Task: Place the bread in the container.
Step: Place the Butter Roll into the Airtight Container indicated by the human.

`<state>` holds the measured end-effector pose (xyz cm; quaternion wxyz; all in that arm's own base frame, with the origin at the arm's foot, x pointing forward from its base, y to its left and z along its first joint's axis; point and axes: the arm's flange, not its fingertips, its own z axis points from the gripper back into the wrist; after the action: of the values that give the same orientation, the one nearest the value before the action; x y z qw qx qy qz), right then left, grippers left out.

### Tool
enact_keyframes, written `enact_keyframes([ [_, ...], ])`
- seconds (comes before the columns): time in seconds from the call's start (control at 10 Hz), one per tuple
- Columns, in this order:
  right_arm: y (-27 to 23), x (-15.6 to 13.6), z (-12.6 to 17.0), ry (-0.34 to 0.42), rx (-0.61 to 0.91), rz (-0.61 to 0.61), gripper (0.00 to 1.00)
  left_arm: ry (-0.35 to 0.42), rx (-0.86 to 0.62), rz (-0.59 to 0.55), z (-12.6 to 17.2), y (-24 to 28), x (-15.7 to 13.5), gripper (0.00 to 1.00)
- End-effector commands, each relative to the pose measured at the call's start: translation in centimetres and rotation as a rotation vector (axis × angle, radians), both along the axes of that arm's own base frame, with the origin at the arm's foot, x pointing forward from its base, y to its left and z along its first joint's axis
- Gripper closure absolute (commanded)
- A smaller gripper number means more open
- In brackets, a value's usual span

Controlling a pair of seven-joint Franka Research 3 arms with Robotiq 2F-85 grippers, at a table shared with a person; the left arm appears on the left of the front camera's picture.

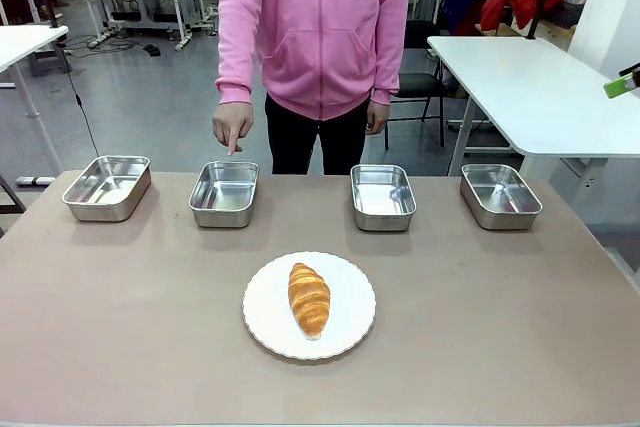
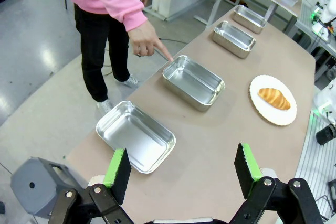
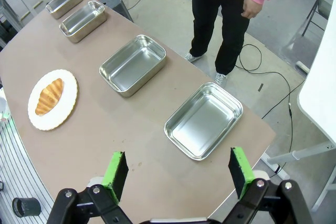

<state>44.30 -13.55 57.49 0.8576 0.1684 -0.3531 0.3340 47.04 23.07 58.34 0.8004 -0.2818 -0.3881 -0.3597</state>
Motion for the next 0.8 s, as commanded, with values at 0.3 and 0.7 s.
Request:
enact_keyframes([
  [0.3, 0.10, 0.12, 0.07, -0.008, 0.010, 0.005, 0.00, -0.005, 0.002, -0.005, 0.02, 0.01, -0.04, 0.00],
  [0.7, 0.10, 0.12, 0.07, -0.008, 0.010, 0.005, 0.00, -0.005, 0.002, -0.005, 0.02, 0.01, -0.04, 0.00],
])
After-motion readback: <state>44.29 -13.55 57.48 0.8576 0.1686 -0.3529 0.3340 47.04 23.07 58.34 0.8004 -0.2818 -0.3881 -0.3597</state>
